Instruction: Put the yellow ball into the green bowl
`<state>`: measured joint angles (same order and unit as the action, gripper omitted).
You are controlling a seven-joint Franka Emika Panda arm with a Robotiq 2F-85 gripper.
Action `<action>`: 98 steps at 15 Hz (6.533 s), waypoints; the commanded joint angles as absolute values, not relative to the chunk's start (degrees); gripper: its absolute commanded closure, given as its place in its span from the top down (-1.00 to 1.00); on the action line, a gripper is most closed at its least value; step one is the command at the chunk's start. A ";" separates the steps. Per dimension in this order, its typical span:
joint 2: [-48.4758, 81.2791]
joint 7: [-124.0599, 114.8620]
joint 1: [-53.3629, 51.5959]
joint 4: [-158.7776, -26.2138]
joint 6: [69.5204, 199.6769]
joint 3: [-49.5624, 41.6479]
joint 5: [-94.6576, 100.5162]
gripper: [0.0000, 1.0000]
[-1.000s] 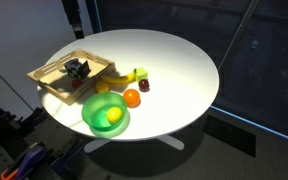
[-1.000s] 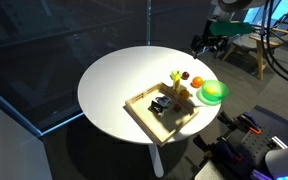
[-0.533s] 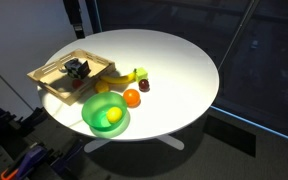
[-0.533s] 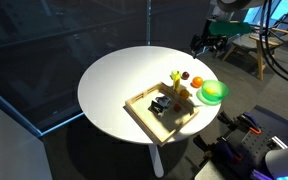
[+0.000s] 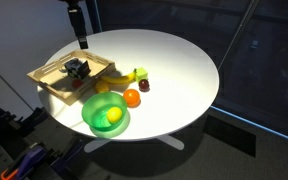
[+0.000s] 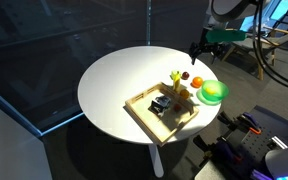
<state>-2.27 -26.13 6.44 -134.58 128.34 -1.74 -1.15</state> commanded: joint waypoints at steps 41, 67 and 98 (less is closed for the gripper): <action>20.36 9.58 6.44 -135.29 153.93 -1.14 -0.77 1.00; 23.16 8.00 5.66 -133.64 156.02 -1.77 0.78 1.00; 29.16 8.67 6.13 -129.18 155.92 -1.43 0.90 1.00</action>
<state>28.41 8.16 5.73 -130.36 155.96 -1.60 0.41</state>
